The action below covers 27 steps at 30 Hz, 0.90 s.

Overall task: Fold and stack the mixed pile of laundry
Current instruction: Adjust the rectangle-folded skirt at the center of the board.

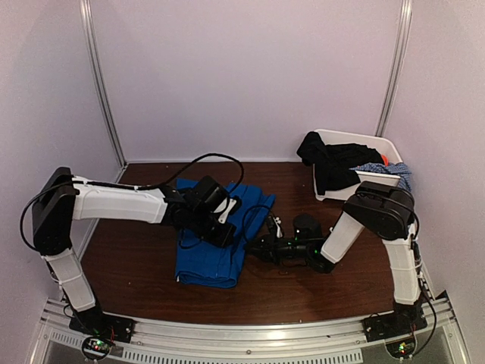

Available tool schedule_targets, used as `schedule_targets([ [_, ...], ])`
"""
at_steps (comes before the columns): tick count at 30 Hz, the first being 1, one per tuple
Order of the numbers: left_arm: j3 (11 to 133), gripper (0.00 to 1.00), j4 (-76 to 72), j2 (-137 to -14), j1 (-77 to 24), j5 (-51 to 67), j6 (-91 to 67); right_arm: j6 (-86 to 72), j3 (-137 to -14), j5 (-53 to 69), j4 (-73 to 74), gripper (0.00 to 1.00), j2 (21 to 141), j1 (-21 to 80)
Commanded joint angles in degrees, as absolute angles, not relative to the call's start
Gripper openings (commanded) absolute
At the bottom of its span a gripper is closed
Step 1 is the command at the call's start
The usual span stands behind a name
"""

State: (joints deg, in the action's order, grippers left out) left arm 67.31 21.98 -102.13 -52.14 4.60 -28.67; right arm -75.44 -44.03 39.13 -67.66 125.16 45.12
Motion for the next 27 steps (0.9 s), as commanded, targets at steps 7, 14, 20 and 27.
schedule_targets([
  [7,70.86,0.0,20.37,-99.32,-52.2,11.5,-27.21,-73.8,-44.71,38.38,-61.17,0.0,129.99,45.97],
  [14,70.9,0.0,15.47,-101.39,-52.2,14.59,-28.3,-73.43,-45.04,38.57,-61.28,0.0,129.99,46.01],
  [20,69.77,0.0,12.05,-105.15,-52.03,16.73,-29.66,-73.18,-43.55,37.84,-62.73,0.0,128.37,45.67],
  [27,63.15,0.01,4.39,-109.33,-51.87,17.39,-30.53,-70.96,-38.15,36.03,-61.78,0.29,121.96,44.18],
])
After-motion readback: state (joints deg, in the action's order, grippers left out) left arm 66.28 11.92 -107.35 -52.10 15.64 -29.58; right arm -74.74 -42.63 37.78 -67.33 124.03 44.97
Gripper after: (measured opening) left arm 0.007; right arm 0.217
